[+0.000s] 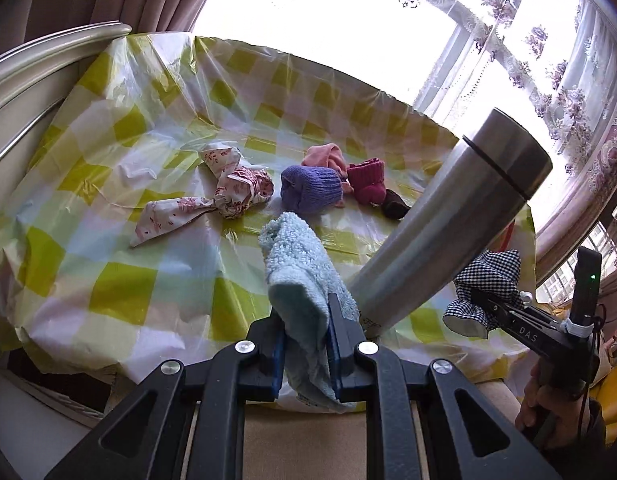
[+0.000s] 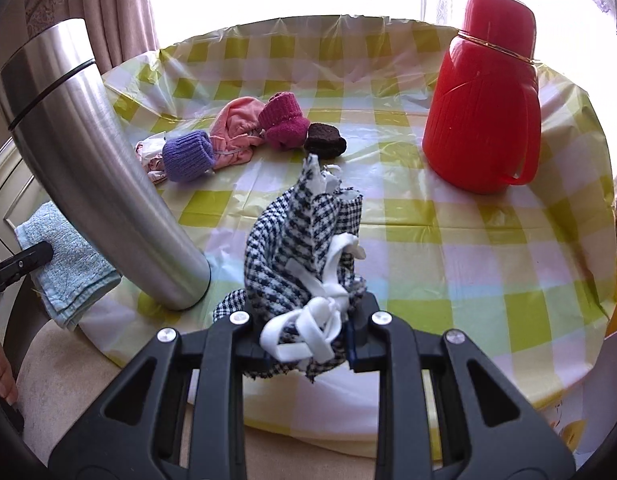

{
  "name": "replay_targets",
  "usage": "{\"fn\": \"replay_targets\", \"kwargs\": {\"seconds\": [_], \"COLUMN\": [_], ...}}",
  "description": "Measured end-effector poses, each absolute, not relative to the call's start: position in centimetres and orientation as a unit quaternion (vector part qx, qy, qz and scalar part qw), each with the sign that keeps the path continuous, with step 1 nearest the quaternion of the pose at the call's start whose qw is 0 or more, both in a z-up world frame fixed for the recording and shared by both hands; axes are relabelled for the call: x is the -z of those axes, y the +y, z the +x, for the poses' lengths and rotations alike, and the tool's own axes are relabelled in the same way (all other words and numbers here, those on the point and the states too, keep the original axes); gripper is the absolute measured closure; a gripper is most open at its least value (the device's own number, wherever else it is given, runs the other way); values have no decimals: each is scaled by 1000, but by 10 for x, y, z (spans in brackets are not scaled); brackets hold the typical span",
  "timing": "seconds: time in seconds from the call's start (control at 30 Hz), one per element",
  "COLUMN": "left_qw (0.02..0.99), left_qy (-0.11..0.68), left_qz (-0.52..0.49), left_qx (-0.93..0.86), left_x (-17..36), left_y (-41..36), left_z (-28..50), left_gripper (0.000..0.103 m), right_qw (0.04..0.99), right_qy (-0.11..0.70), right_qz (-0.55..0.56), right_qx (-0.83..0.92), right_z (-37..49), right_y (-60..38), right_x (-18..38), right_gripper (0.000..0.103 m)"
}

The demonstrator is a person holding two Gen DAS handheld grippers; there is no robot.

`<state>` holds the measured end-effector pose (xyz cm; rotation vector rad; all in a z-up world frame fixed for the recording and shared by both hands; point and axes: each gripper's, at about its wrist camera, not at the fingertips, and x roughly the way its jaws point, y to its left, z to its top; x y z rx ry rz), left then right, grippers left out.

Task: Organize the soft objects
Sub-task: 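Carry the houndstooth bag and blue towel over the white box and release both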

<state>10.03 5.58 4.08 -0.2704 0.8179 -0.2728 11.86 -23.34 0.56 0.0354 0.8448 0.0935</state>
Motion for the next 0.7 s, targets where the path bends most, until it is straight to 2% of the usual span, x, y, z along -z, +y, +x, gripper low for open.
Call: {"fn": "replay_targets", "kwargs": {"seconds": [0.23,0.7], "left_qw": [899,888], "left_qy": [392,407], "left_qz": [-115,-54], "left_qx": [159,208], "left_x": [-56,-64], "left_y": [30,-50], "left_z": [67,49], "left_gripper": [85,85], "right_qw": [913,912], "right_qy": [406,409], "right_qz": [12,18], "right_qx": [-34,15], "right_z": [86,41], "right_y": [-244,-292], "right_x": [-17,-23], "right_gripper": [75,75]}}
